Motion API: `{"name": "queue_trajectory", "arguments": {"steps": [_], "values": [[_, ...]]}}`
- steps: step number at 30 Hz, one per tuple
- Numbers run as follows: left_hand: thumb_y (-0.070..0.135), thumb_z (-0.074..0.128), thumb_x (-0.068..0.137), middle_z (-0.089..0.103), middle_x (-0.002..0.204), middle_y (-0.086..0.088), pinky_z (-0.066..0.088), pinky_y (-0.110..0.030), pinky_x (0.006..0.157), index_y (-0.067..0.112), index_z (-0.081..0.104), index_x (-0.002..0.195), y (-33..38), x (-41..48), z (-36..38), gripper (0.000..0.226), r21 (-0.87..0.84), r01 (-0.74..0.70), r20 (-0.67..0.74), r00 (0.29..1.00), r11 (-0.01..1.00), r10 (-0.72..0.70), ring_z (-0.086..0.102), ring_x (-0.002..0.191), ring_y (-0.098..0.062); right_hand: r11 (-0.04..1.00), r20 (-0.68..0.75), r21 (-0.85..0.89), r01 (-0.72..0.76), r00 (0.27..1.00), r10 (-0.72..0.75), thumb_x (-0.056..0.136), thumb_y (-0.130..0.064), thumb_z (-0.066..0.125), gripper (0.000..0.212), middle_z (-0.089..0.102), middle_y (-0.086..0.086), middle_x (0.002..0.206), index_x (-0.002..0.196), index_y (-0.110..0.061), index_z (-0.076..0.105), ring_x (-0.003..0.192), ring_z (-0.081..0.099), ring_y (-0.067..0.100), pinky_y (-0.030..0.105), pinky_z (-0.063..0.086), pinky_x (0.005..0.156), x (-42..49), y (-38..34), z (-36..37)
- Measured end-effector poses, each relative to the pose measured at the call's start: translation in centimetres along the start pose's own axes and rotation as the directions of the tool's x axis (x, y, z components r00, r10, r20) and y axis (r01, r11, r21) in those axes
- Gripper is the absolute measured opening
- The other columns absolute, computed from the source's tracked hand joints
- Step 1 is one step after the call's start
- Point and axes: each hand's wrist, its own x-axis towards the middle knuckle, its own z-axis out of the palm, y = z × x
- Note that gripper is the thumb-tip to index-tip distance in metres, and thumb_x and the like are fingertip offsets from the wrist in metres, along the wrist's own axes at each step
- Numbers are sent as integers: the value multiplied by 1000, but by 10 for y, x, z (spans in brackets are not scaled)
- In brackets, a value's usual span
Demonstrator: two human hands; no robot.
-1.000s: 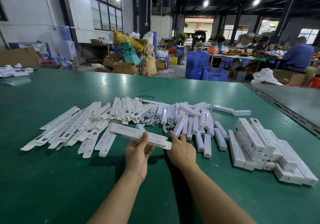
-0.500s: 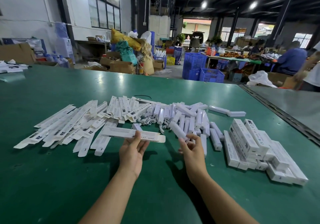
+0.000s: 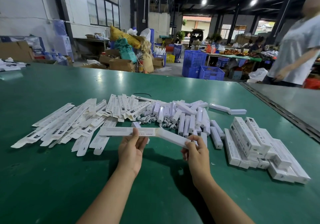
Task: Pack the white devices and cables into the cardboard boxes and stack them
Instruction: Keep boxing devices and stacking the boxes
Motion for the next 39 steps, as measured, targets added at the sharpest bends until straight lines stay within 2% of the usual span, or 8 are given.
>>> {"name": "queue_trajectory", "arguments": {"steps": [11,16,22,26,30,34,37,39], "values": [[30,68,73,72,79,-7,61,-26,60,10,63,91,1,-5,3,27,27,77,15,997,997,-77,71,70,-16,998,25,-32,48,999,-48,92,-2,47,38,53,-9,58,74,-31,62,56,48,9,19,37,50,0,-4,-3],[28,68,75,74,77,-5,61,-27,62,10,61,94,1,-7,3,27,33,65,52,996,997,-67,74,70,-15,993,9,-109,47,999,-47,91,-7,53,32,55,-5,58,77,-35,61,61,44,15,30,34,58,-1,-4,-2],[23,67,75,74,77,-8,62,-27,62,9,57,92,-1,-12,6,24,101,90,92,991,991,-100,74,71,-17,993,87,-109,38,996,-29,94,-9,53,26,57,-4,61,82,-31,64,61,42,17,32,34,58,-2,-2,-3],[17,68,77,76,86,-9,61,-27,65,9,61,92,-7,-16,8,19,162,89,171,978,983,-117,75,78,-19,996,138,-89,2,990,11,94,-18,63,16,72,2,76,105,-25,53,59,56,11,27,49,59,-4,0,3],[16,69,76,77,87,-8,61,-27,66,11,63,90,-8,-17,8,16,161,70,180,979,984,-99,75,80,-19,993,77,-104,-52,995,61,87,-28,72,24,74,10,81,98,-11,60,56,59,16,30,53,57,-5,-1,4],[18,69,76,77,85,-8,61,-26,65,10,63,91,-7,-17,10,18,185,77,166,980,980,-108,75,78,-18,994,226,-15,-110,968,110,80,-47,70,35,64,7,63,100,-19,69,42,45,15,23,38,39,-9,-4,4],[19,71,74,76,82,-9,60,-25,64,7,62,91,-8,-20,12,22,230,90,168,977,969,-131,74,73,-17,975,442,89,-204,885,144,76,-58,67,42,60,11,59,107,-30,71,38,43,16,20,34,36,-15,-8,7],[19,72,72,75,85,-12,60,-25,65,5,63,95,-9,-23,14,28,271,121,183,967,955,-175,73,74,-19,950,544,126,-285,821,174,74,-61,72,47,61,13,61,107,-27,68,34,44,17,19,34,35,-17,-10,9]]}}
